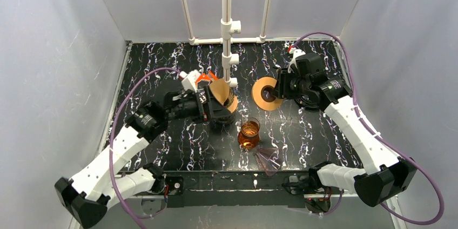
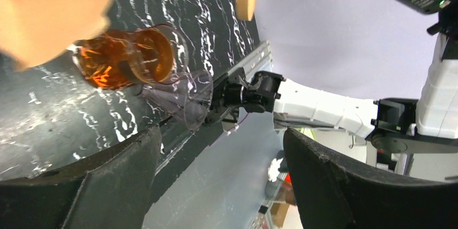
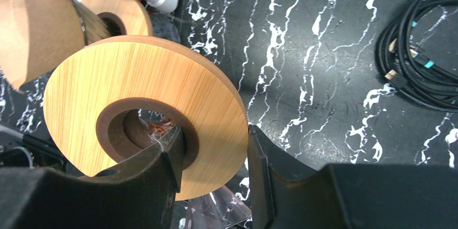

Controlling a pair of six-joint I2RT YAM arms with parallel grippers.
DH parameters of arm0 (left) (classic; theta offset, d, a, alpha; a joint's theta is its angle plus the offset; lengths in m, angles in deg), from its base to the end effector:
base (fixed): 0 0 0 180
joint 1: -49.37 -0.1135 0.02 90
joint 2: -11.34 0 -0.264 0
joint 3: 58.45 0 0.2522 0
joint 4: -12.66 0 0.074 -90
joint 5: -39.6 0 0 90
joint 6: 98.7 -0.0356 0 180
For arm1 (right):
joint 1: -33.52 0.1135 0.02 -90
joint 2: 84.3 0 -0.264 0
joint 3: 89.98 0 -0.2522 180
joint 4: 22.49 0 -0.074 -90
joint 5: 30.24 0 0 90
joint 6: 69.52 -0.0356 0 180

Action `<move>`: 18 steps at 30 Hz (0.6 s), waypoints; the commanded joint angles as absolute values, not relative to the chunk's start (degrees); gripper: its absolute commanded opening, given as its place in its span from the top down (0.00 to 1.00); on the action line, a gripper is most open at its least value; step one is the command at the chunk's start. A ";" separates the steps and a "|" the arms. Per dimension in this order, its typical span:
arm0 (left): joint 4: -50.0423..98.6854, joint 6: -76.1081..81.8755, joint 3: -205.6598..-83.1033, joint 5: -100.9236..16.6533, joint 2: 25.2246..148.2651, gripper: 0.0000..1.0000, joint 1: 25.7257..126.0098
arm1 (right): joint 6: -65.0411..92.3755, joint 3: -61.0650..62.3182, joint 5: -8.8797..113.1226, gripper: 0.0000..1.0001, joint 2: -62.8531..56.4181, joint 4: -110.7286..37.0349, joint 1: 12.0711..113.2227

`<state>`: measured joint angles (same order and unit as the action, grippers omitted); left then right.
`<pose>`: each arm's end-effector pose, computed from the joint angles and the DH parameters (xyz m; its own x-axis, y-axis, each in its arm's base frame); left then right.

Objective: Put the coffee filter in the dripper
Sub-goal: Pick up the dripper holder from the center of the board.

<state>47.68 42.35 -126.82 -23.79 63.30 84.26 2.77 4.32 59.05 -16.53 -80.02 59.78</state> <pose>0.1546 -0.1272 0.3589 -0.8331 -0.2667 -0.4846 0.3368 0.4503 -0.8269 0.2191 0.1086 0.3657 -0.6817 0.0028 -0.7316 -0.2557 0.9360 0.2419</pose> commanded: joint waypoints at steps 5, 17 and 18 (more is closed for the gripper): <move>38.22 45.02 -132.43 -34.12 74.15 0.28 96.96 | 1.85 5.50 50.97 0.99 -19.91 -77.19 59.88; 32.47 44.86 -136.35 -44.58 81.57 0.49 101.83 | -1.50 8.00 47.74 0.99 -21.40 -75.19 61.72; 32.27 44.76 -136.43 -44.59 81.85 0.50 101.83 | -1.76 8.19 47.46 0.99 -21.50 -75.12 61.73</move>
<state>34.44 45.69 -133.88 -40.68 82.12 101.42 -0.16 7.75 49.74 -19.50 -78.10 61.35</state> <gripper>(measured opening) 0.516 0.481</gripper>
